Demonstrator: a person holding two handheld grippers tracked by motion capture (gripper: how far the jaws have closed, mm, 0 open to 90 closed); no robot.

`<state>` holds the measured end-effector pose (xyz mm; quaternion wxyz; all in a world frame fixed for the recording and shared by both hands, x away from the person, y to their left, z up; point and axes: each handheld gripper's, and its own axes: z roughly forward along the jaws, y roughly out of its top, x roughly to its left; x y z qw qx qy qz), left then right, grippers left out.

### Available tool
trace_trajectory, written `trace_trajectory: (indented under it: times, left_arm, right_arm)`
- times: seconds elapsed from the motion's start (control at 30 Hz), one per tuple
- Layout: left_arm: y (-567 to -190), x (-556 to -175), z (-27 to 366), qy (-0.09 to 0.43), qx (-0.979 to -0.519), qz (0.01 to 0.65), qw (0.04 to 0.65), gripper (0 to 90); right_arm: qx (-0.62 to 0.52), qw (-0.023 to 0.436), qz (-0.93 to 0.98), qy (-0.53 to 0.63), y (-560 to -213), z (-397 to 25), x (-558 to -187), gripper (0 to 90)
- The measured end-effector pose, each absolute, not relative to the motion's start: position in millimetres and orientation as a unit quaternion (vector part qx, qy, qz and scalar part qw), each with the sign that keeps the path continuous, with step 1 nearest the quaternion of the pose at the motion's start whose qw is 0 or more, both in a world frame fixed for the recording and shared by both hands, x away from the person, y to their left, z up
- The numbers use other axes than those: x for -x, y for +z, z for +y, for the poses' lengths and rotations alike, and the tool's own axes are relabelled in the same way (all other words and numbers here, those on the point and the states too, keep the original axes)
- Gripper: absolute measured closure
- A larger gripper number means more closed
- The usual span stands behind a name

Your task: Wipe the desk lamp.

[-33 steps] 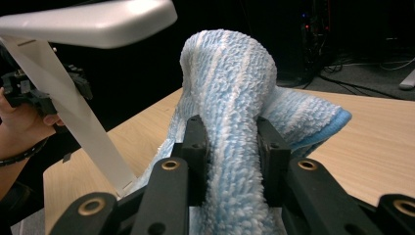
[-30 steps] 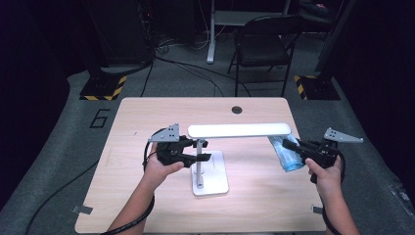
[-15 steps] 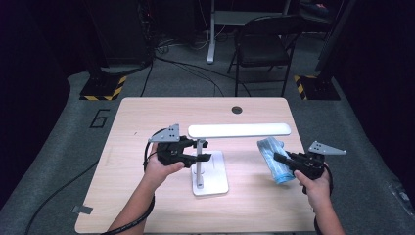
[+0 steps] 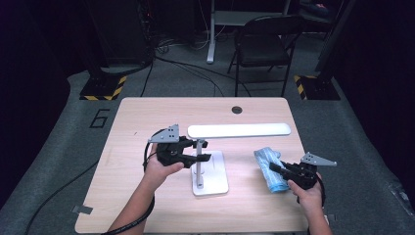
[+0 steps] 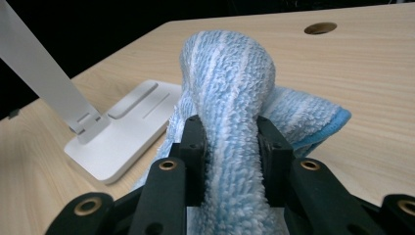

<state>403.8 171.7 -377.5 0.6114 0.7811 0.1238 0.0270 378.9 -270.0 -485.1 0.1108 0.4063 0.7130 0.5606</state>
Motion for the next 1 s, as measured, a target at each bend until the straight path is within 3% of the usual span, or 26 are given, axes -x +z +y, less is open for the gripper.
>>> trace_trajectory:
  times: [0.4,0.6,1.0]
  left_arm:
    - [-379,-403,173,0.022,-0.776,0.131,0.616,49.3]
    - [-379,-403,174,0.024,-0.782,0.131,0.609,48.6]
    - [-379,-403,173,0.018,-0.780,0.133,0.611,46.8]
  right_arm:
    - [-0.444,0.122,0.709,0.533,-499,-271,-370,67.6]
    - [-0.445,0.152,0.728,0.499,-507,-270,-373,66.2]
    - [-0.449,0.140,0.760,0.449,-522,-260,-376,60.2]
